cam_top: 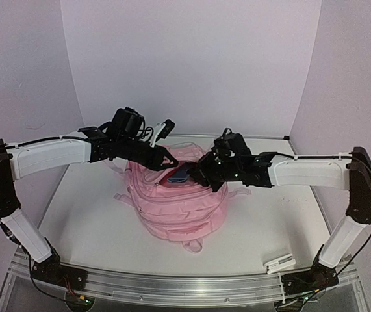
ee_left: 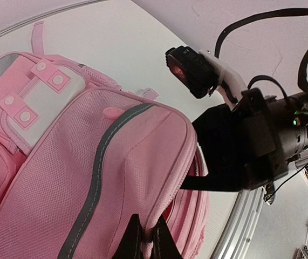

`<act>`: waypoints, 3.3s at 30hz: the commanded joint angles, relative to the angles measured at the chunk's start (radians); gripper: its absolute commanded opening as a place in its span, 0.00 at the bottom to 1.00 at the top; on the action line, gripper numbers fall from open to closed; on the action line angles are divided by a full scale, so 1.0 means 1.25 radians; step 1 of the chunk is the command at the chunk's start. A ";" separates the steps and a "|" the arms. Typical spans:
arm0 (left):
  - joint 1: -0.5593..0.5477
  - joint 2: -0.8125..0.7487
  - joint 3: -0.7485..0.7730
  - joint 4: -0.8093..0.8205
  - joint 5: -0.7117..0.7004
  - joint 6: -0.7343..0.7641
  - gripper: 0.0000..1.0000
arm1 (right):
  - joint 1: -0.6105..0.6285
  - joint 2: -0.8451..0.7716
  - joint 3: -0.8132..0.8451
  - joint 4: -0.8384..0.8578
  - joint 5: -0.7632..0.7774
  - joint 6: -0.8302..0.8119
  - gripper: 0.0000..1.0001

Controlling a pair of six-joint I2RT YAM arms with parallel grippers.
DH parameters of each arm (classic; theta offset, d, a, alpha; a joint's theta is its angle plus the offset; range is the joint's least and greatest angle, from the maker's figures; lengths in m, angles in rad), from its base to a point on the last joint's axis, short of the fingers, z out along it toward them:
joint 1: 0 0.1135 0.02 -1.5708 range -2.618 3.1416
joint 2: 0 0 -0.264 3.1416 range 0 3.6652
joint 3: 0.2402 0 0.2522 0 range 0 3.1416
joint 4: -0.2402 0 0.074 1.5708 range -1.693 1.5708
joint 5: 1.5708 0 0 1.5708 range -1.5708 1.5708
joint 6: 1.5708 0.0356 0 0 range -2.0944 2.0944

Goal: Pack the student bag
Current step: Place the personal item in the student bag, then move the stationery to the center of the board, then pick up the stationery from the center of the board.

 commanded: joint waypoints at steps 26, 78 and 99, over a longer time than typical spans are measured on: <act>0.041 0.000 0.043 0.131 -0.043 -0.089 0.00 | 0.019 -0.541 -0.295 -0.817 0.172 0.022 0.78; 0.111 -0.038 0.007 0.145 0.016 -0.112 0.00 | -0.007 -0.202 -0.196 -0.478 0.294 -0.138 0.73; 0.111 -0.047 -0.009 0.160 0.023 -0.130 0.00 | -0.026 -0.351 -0.478 -0.457 0.159 0.078 0.66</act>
